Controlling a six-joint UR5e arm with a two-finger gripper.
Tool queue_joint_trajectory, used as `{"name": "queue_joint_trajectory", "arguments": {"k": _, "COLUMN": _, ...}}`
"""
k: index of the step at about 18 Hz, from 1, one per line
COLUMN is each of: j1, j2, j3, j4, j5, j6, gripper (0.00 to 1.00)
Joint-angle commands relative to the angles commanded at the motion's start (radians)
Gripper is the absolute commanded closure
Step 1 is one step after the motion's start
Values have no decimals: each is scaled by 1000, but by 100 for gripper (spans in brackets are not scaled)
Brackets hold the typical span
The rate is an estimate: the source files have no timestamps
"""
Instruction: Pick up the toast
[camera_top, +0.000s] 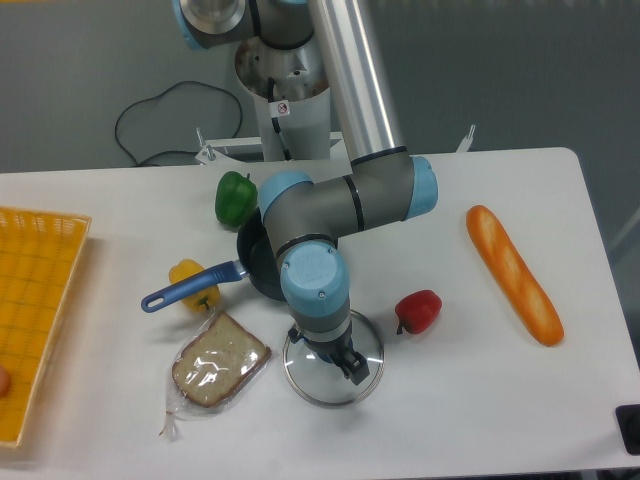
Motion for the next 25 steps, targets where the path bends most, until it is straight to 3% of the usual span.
{"name": "queue_joint_trajectory", "arguments": {"k": 7, "j1": 8, "j2": 17, "j3": -2, "j4": -2, "j5": -37, "j6": 60, "gripper": 0}}
{"name": "queue_joint_trajectory", "arguments": {"k": 12, "j1": 9, "j2": 75, "j3": -9, "j4": -3, "j5": -48, "j6": 45, "gripper": 0}}
{"name": "queue_joint_trajectory", "arguments": {"k": 15, "j1": 3, "j2": 84, "j3": -6, "j4": -3, "j5": -57, "j6": -27, "gripper": 0}}
{"name": "queue_joint_trajectory", "arguments": {"k": 18, "j1": 3, "j2": 86, "j3": -2, "j4": 2, "j5": -141, "j6": -76, "gripper": 0}}
{"name": "queue_joint_trajectory", "arguments": {"k": 25, "j1": -27, "j2": 103, "j3": 2, "j4": 0, "j5": -153, "j6": -254, "gripper": 0}}
